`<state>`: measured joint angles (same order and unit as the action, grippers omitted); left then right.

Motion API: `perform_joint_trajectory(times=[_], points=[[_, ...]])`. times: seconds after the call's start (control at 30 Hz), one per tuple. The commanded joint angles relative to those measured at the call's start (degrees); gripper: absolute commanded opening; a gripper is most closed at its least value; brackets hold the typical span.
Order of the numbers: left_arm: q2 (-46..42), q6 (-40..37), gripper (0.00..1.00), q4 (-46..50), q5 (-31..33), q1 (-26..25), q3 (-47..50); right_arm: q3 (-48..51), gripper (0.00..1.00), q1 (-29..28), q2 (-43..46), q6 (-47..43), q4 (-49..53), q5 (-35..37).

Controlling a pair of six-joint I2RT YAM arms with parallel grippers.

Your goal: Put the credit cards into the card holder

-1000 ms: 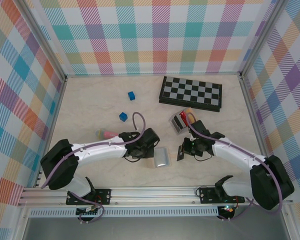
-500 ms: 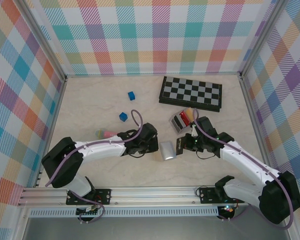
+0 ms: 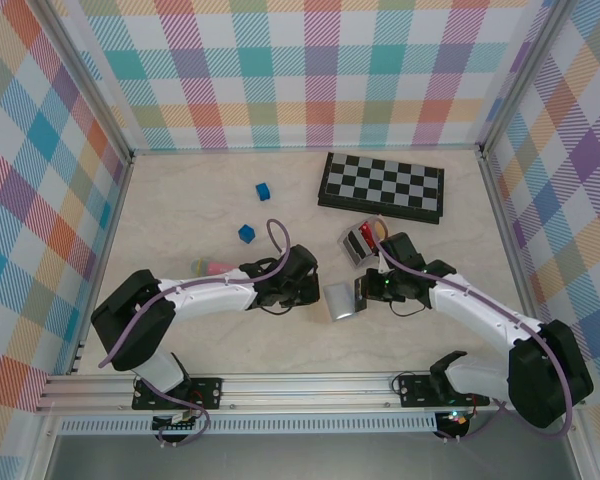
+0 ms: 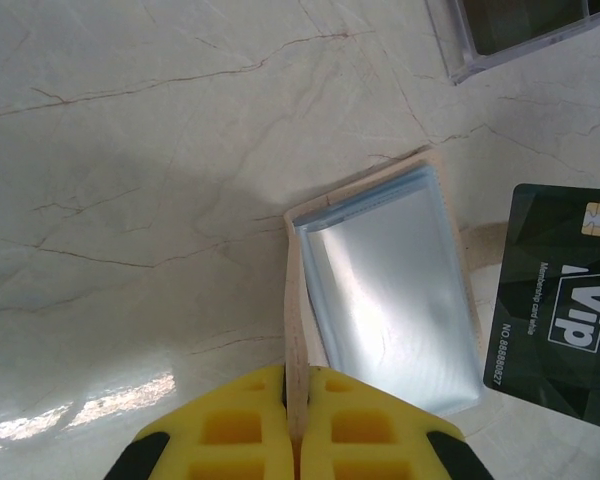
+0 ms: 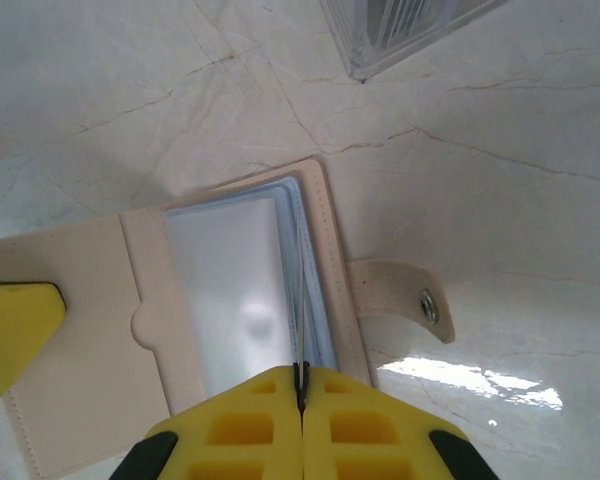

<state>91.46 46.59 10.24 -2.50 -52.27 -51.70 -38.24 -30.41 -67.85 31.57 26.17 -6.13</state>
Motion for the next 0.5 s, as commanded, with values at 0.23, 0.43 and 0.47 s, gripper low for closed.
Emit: perform_joint_trajectory(times=[0.23, 0.43, 0.47], points=[[2.03, -1.68, 0.00, 0.48, -1.61, 0.94, -2.31, 1.41, 0.06, 0.00, -3.14, -3.40, -2.14, 0.37], [2.48, -1.89, 0.00, 0.66, -1.72, 1.01, -2.40, 1.37, 0.05, 0.00, -3.92, -2.20, -3.40, -1.42], [2.56, -1.94, 0.00, 0.74, -1.72, 1.02, -2.36, 1.17, 0.05, 0.00, -3.75, -1.98, -3.56, -2.34]])
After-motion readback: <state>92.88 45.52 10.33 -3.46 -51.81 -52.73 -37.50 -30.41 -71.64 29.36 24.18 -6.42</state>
